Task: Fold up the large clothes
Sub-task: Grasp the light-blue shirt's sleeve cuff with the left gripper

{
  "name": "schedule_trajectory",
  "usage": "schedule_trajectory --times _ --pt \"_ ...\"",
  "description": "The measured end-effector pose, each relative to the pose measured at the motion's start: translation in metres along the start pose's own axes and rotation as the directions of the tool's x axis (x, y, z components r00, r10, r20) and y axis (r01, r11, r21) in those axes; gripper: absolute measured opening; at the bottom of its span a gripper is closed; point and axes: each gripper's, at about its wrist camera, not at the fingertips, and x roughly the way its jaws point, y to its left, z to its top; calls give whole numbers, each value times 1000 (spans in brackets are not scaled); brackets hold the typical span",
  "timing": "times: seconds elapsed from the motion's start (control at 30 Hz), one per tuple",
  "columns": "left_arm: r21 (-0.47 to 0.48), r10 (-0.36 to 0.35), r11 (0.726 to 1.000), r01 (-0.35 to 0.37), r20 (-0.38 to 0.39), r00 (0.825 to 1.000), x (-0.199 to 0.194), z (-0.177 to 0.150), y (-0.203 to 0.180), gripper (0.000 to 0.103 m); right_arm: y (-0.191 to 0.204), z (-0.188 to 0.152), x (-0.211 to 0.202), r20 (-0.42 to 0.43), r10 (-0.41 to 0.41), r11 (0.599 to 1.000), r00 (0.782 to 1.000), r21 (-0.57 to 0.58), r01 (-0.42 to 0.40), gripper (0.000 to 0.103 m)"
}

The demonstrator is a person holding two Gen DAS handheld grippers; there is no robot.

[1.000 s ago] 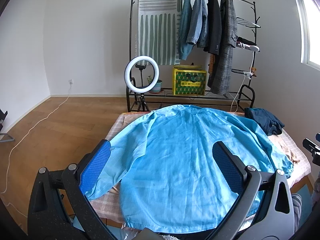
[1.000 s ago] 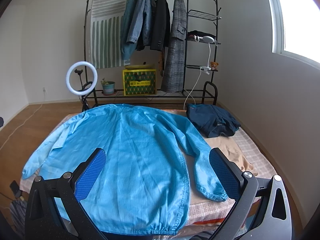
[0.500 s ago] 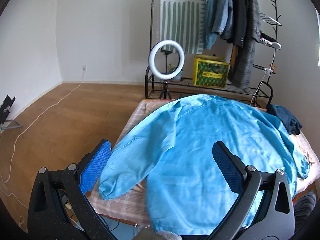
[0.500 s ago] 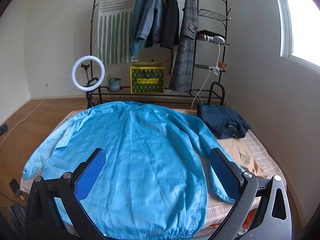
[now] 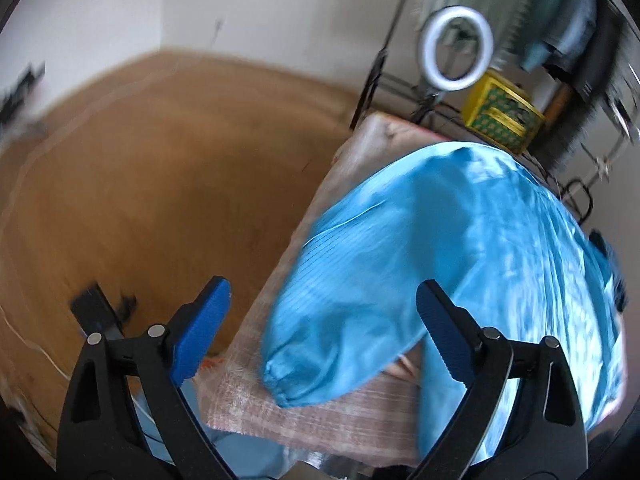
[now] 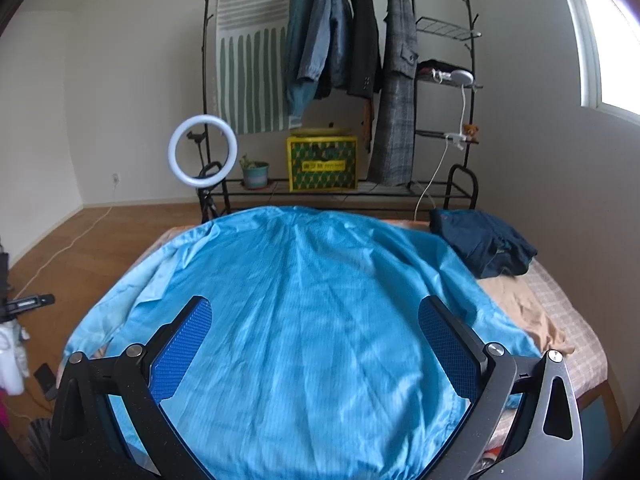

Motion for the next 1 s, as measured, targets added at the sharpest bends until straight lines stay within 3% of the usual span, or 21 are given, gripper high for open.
schedule_trajectory --times 0.07,0.17,0.3,0.43,0.53,0.57,0.6,0.7,1.0 --pt "-94 -35 995 29 -62 997 24 0 26 96 2 -2 2 -15 8 1000 1000 4 -8 103" --pt "-248 -104 967 66 -143 984 61 -6 60 96 8 -5 5 -29 3 1000 1000 -7 -4 103" --pt "-351 -155 933 72 -213 965 94 -17 78 92 15 -8 8 -46 11 1000 999 -22 -12 103" --pt "-306 -137 950 56 -250 958 108 -20 59 76 19 -9 11 -57 15 999 998 -31 -17 103" --pt "-253 -103 967 36 -257 961 113 -19 46 50 20 -10 13 -65 22 999 998 -37 -24 103" --pt "-228 -88 973 29 -251 964 113 -18 42 22 21 -11 14 -68 23 999 997 -37 -26 103" --pt "-226 -99 973 40 -253 963 115 -16 40 4 21 -11 15 -71 26 999 997 -37 -28 103" --pt "-236 -99 970 47 -212 972 105 -12 39 2 20 -14 17 -82 33 999 996 -40 -36 103" --pt "-13 0 1000 0 -36 999 50 8 -10 0 15 -27 31 -141 82 996 987 -26 -87 103"
